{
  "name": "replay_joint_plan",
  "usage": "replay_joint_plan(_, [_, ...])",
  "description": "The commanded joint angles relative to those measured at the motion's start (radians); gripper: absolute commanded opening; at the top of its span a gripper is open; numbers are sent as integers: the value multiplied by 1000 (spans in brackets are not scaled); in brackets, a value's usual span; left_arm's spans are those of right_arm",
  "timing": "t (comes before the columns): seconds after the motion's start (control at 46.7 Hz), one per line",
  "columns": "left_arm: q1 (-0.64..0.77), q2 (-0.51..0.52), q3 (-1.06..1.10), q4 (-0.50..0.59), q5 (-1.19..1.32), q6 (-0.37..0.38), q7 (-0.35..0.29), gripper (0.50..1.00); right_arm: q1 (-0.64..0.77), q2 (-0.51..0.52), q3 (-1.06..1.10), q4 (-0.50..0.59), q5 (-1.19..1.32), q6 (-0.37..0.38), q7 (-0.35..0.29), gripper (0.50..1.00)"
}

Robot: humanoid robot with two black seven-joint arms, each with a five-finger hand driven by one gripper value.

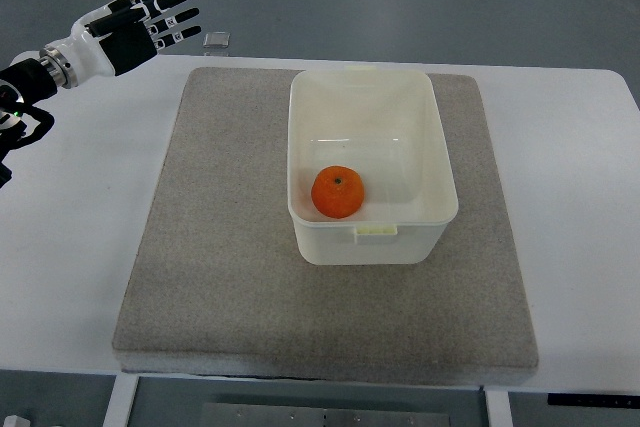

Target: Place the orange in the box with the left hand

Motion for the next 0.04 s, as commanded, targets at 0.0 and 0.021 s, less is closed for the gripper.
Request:
replay_joint_plan(0.0, [0, 0, 1, -1, 0, 0, 0, 992, -1, 0, 1, 7, 0, 0, 1, 932])
replay_joint_plan(0.021, [0, 0, -1, -1, 2, 0, 0, 992, -1, 0, 1, 9, 0, 0, 1, 932])
